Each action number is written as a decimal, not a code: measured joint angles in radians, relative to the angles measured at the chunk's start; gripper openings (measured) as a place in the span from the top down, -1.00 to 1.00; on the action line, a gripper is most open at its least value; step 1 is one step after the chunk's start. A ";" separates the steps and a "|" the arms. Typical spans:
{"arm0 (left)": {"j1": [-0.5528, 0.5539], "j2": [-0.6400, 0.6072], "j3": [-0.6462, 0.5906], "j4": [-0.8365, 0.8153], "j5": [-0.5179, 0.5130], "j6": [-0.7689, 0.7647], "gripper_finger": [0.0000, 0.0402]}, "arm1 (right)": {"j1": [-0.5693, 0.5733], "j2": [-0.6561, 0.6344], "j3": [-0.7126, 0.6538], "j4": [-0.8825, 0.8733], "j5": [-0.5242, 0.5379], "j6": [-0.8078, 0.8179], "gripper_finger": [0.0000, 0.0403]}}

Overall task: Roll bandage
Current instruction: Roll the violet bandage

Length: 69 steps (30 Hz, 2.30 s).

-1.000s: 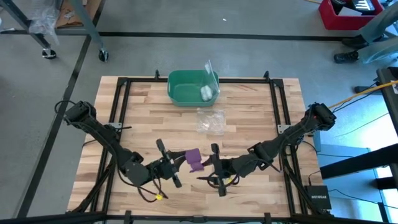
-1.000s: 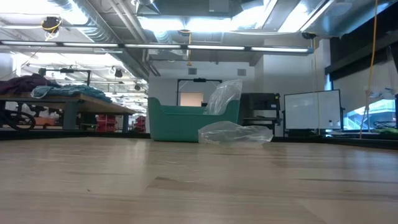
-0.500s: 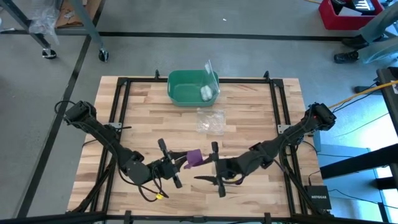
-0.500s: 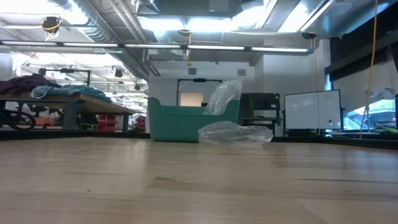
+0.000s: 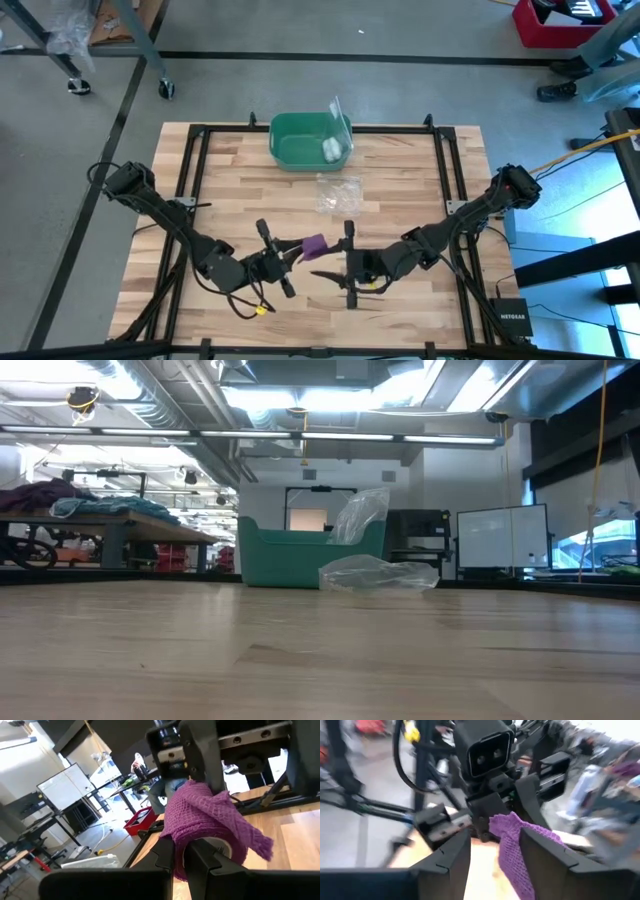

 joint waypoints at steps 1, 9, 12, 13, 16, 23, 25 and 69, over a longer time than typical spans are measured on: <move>0.001 0.000 0.000 0.001 0.001 -0.006 0.92 | 0.000 0.000 0.000 -0.004 0.026 -0.045 0.12; 0.018 -0.001 0.000 -0.003 0.017 -0.119 0.92 | 0.000 0.002 -0.001 -0.047 0.111 -0.430 0.12; 0.027 -0.001 0.000 -0.028 0.029 -0.188 0.92 | 0.000 0.003 -0.001 -0.050 0.137 -0.579 0.12; 0.029 -0.001 0.000 -0.033 0.032 -0.202 0.92 | 0.000 0.003 -0.002 -0.052 0.146 -0.627 0.12; 0.038 -0.001 0.000 -0.058 0.047 -0.259 0.92 | -0.002 0.004 -0.002 -0.053 0.153 -0.761 0.12; 0.043 -0.001 0.001 -0.073 0.058 -0.296 0.92 | -0.003 0.004 -0.003 -0.054 0.157 -0.880 0.12; 0.043 -0.001 0.001 -0.077 0.059 -0.292 0.92 | -0.003 0.004 -0.003 -0.048 0.155 -0.881 0.12; -0.013 0.002 0.002 -0.206 0.216 0.006 0.91 | -0.041 -0.006 -0.002 -0.109 -0.321 0.001 0.12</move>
